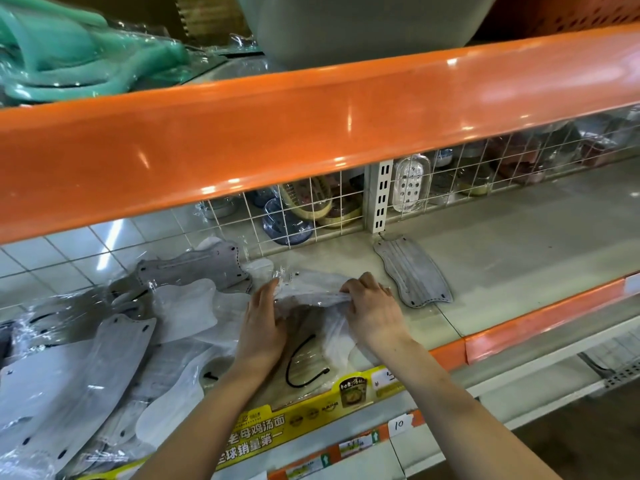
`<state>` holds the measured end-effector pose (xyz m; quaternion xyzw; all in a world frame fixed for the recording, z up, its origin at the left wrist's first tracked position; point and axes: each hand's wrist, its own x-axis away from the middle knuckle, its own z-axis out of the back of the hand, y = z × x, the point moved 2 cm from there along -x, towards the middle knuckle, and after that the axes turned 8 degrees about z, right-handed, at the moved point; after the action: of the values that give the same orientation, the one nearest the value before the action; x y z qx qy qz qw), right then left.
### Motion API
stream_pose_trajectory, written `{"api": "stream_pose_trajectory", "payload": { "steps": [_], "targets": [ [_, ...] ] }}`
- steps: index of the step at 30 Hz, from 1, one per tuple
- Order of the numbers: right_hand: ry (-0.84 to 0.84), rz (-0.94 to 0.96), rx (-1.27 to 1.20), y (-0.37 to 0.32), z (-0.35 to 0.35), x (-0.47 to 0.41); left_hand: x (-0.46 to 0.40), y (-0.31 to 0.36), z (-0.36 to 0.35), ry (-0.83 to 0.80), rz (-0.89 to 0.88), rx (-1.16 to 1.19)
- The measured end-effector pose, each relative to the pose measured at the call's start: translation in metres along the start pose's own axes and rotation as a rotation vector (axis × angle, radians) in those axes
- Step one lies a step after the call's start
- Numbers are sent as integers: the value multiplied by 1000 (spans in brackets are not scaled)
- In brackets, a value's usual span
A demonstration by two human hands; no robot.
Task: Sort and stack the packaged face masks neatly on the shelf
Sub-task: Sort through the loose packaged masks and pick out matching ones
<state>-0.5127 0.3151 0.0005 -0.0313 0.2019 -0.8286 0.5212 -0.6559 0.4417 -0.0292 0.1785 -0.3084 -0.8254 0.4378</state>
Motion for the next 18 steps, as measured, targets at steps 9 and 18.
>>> {"api": "stream_pose_trajectory", "payload": {
  "steps": [9, 18],
  "targets": [
    [194, 14, -406, 4, 33, -9, -11, 17, 18, 44, 42, 607],
    [289, -28, -685, 7, 29, -10, -5, 10, 33, 32, 276, 764]
  ]
}}
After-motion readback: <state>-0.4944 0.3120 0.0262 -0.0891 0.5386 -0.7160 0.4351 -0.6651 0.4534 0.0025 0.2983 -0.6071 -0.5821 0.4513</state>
